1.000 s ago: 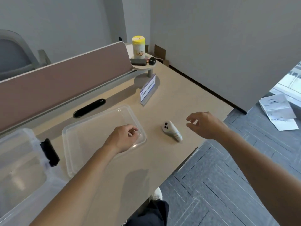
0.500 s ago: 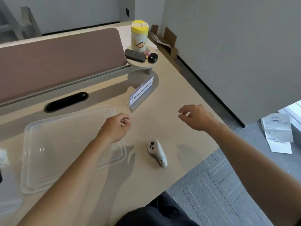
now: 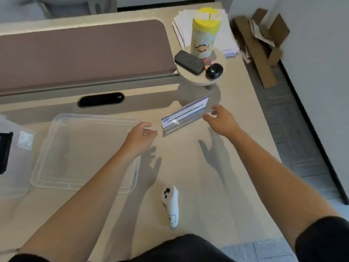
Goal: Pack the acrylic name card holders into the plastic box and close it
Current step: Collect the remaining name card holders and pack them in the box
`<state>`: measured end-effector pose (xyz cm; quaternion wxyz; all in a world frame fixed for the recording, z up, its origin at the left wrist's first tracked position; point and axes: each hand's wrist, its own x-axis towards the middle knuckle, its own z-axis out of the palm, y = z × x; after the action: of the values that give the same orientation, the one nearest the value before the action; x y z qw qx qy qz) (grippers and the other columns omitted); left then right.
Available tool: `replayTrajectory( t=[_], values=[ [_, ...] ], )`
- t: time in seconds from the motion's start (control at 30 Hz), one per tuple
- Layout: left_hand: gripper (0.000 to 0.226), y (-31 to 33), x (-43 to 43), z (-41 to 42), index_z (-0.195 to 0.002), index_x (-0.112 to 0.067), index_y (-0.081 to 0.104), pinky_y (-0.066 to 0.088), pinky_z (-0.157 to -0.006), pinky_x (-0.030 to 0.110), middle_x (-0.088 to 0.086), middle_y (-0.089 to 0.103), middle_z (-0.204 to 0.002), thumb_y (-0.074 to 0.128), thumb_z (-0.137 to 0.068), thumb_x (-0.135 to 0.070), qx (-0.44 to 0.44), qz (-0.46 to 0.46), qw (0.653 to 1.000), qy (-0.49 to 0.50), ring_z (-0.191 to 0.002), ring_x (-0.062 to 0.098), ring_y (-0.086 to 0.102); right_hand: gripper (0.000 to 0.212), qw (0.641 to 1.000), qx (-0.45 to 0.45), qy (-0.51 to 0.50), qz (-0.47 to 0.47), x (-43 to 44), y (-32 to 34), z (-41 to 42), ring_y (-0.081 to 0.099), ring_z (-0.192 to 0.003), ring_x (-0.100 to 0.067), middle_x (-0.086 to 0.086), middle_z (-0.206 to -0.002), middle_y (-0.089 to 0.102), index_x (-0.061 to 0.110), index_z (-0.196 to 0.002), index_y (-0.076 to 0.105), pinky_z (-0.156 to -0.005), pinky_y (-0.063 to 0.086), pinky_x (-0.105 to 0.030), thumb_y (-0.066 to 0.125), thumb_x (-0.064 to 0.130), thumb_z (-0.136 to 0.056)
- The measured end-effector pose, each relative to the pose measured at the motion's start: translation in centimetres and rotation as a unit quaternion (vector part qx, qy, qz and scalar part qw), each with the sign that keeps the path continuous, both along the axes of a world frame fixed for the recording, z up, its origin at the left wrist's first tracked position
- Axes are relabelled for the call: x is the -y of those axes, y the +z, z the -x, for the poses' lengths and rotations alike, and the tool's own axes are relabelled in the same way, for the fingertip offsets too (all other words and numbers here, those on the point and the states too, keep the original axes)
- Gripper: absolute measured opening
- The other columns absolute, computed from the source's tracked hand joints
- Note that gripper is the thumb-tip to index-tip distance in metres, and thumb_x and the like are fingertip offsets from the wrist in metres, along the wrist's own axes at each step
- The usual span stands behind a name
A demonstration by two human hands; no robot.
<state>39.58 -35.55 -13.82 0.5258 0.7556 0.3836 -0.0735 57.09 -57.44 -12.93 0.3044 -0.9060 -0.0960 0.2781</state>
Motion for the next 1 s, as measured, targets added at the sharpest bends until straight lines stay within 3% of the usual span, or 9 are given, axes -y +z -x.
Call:
replayTrajectory(
  t=[0.2,0.27,0.4,0.47,0.6,0.7,0.8,0.9,1.0],
  values=[
    [0.054,-2.2,1.7,-5.2,-0.137,-0.029,0.045,0.051,-0.068,0.028,-0.002,0.056,-0.123,0.065,-0.087,-0.037,-0.006,0.034,0.994,0.100,-0.098,0.020,0.065,0.083,0.989,-0.076,-0.072,-0.107,-2.7,-2.9,-4.3,0.039,-0.141,-0.030,-0.006,-0.159,0.033,0.016,-0.156,0.021,-0.109,0.039,-0.043,0.057,0.056,-0.092],
    [0.056,-3.2,2.2,-6.5,-0.138,-0.028,0.045,0.052,-0.067,0.027,-0.001,0.058,-0.121,0.066,-0.087,-0.039,0.000,0.046,0.991,0.126,-0.091,0.016,0.066,0.085,0.978,-0.120,-0.098,-0.137,-3.3,-4.0,-5.1,0.042,-0.138,-0.030,-0.004,-0.158,0.035,0.024,-0.155,0.023,-0.099,0.046,-0.046,0.055,0.065,-0.088],
    [0.037,-5.0,3.5,-8.0,-0.120,-0.024,0.064,0.052,-0.074,0.027,0.001,0.066,-0.113,0.063,-0.090,-0.044,0.012,0.010,0.988,0.152,-0.095,0.018,0.064,0.068,0.961,-0.164,-0.130,-0.180,-3.9,-6.2,-5.4,0.053,-0.122,-0.025,-0.001,-0.135,0.055,0.025,-0.136,0.045,-0.105,0.043,-0.050,0.051,0.069,-0.084],
    [0.027,-5.4,4.1,-8.2,-0.108,-0.023,0.068,0.048,-0.067,0.021,-0.003,0.069,-0.107,0.062,-0.091,-0.043,0.038,-0.001,0.986,0.162,-0.095,0.016,0.065,0.056,0.958,-0.162,-0.131,-0.198,-4.0,-6.9,-5.2,0.052,-0.119,-0.022,-0.001,-0.131,0.054,0.024,-0.137,0.043,-0.105,0.041,-0.044,0.048,0.060,-0.094],
    [0.019,-5.7,4.1,-7.7,-0.099,-0.028,0.067,0.051,-0.073,0.025,-0.005,0.070,-0.101,0.061,-0.091,-0.044,0.055,-0.033,0.987,0.147,-0.093,0.016,0.066,0.067,0.956,-0.154,-0.134,-0.210,-4.2,-7.3,-4.7,0.048,-0.127,-0.023,-0.003,-0.143,0.049,0.025,-0.149,0.031,-0.110,0.038,-0.046,0.046,0.061,-0.094],
    [0.013,-5.4,3.5,-6.2,-0.094,-0.032,0.066,0.054,-0.082,0.035,-0.005,0.071,-0.102,0.062,-0.091,-0.045,0.061,-0.042,0.988,0.138,-0.094,0.017,0.067,0.051,0.951,-0.163,-0.133,-0.224,-4.2,-7.1,-3.9,0.056,-0.113,-0.019,-0.002,-0.124,0.056,0.019,-0.136,0.040,-0.102,0.045,-0.039,0.047,0.053,-0.098],
    [0.009,-3.9,2.5,-3.7,-0.092,-0.034,0.067,0.054,-0.077,0.030,-0.005,0.071,-0.100,0.063,-0.091,-0.042,0.091,-0.048,0.987,0.127,-0.095,0.016,0.067,0.033,0.946,-0.163,-0.122,-0.253,-4.6,-5.8,-2.1,0.060,-0.099,-0.013,-0.002,-0.107,0.058,0.021,-0.114,0.042,-0.083,0.049,-0.027,0.050,0.049,-0.098],
    [0.011,-1.3,1.5,-1.1,-0.093,-0.029,0.071,0.053,-0.081,0.028,-0.006,0.073,-0.098,0.067,-0.089,-0.038,0.136,-0.038,0.979,0.147,-0.094,0.012,0.068,0.043,0.946,-0.140,-0.101,-0.273,-6.1,-3.3,0.3,0.060,-0.111,-0.023,-0.011,-0.120,0.056,0.035,-0.101,0.042,-0.097,0.051,-0.042,0.059,0.069,-0.081],
    [0.014,1.9,0.8,1.9,-0.096,-0.024,0.073,0.050,-0.073,0.015,-0.009,0.073,-0.095,0.068,-0.089,-0.034,0.168,-0.026,0.970,0.172,-0.086,0.001,0.067,0.047,0.939,-0.110,-0.081,-0.315,-8.0,-0.6,2.7,0.057,-0.115,-0.021,-0.002,-0.124,0.051,0.045,-0.102,0.042,-0.103,0.047,-0.053,0.064,0.074,-0.073]
  ],
)
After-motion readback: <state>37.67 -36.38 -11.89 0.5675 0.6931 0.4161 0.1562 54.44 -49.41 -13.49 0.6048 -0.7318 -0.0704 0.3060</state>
